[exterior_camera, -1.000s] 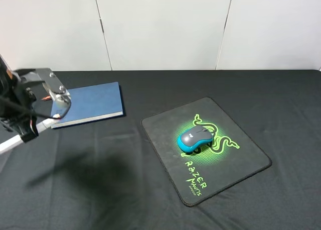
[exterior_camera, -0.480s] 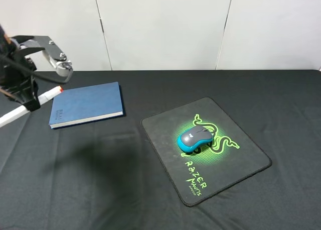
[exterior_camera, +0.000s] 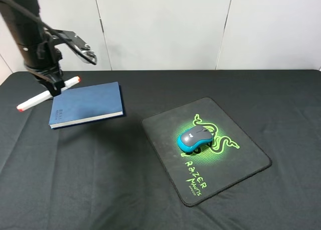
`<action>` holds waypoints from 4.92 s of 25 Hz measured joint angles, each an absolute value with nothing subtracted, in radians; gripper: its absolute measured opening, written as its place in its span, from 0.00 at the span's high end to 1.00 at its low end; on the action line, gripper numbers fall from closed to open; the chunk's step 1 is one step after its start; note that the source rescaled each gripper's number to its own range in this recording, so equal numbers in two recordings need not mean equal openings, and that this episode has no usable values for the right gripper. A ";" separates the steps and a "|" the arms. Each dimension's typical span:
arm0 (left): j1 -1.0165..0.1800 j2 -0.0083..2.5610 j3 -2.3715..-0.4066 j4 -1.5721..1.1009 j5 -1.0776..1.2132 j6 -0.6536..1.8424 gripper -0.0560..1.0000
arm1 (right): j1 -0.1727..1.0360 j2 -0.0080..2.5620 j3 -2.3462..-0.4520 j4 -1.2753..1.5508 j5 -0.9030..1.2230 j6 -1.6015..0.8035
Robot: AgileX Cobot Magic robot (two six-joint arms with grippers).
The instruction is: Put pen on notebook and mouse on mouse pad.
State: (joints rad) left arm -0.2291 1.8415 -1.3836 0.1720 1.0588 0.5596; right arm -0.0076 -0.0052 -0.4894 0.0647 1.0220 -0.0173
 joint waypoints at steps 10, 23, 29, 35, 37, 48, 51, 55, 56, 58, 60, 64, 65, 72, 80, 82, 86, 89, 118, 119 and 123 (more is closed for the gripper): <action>-0.229 2.071 -1.591 0.172 1.059 0.576 0.95 | -0.008 -0.005 -0.489 0.065 1.022 -0.017; -0.229 2.206 -1.678 0.139 0.990 0.579 0.95 | -0.008 -0.005 -0.489 0.066 1.022 -0.017; -0.229 2.217 -1.678 0.136 0.984 0.579 0.95 | -0.008 -0.005 -0.489 0.066 1.022 -0.017; -0.229 2.219 -1.678 0.113 0.982 0.567 0.95 | -0.008 -0.005 -0.489 0.066 1.022 -0.017; -0.229 2.219 -1.678 0.112 0.982 0.562 0.91 | -0.008 -0.005 -0.489 0.066 1.022 -0.017; -0.229 2.219 -1.678 0.090 0.956 0.555 0.02 | -0.008 -0.005 -0.489 0.066 1.022 -0.017; -0.229 2.219 -1.678 0.090 0.955 0.555 0.01 | -0.008 -0.005 -0.489 0.066 1.022 -0.017; -0.229 2.219 -1.682 0.090 0.973 0.552 0.00 | -0.008 -0.005 -0.489 0.066 1.022 -0.017; -0.229 2.219 -1.687 0.090 0.987 0.552 0.00 | -0.008 -0.005 -0.489 0.066 1.022 -0.017; -0.229 2.219 -1.703 0.090 1.020 0.550 0.00 | -0.008 -0.005 -0.489 0.066 1.022 -0.017; -0.229 2.219 -1.725 0.090 1.062 0.535 0.00 | -0.008 -0.005 -0.489 0.066 1.022 -0.017; -0.229 2.219 -1.771 0.089 1.158 0.493 0.00 | -0.008 -0.005 -0.489 0.066 1.022 -0.017; -0.229 2.219 -1.780 0.089 1.181 0.483 0.00 | -0.008 -0.005 -0.489 0.066 1.022 -0.017; -0.229 2.172 -1.784 0.068 1.205 0.460 0.00 | -0.008 -0.005 -0.489 0.066 1.022 -0.017; -0.249 2.004 -1.748 0.065 1.207 0.415 0.00 | -0.008 -0.005 -0.489 0.066 1.022 -0.014; -0.253 1.956 -1.714 0.064 1.207 0.401 0.00 | -0.008 -0.005 -0.489 0.066 1.022 -0.014; -0.255 1.842 -1.634 0.041 1.207 0.368 0.00 | -0.008 -0.005 -0.489 0.066 1.022 -0.014; -0.255 1.746 -1.555 0.036 1.207 0.341 0.00 | -0.008 -0.005 -0.489 0.066 1.022 -0.014; -0.255 0.452 -0.919 0.027 1.211 0.212 0.00 | -0.008 -0.005 -0.489 0.068 1.022 -0.014; -0.255 0.424 -0.897 0.027 1.211 0.194 0.00 | -0.008 -0.005 -0.489 0.068 1.022 -0.014; -0.224 0.334 -0.808 0.027 1.211 0.121 0.00 | -0.008 -0.005 -0.489 0.068 1.022 -0.014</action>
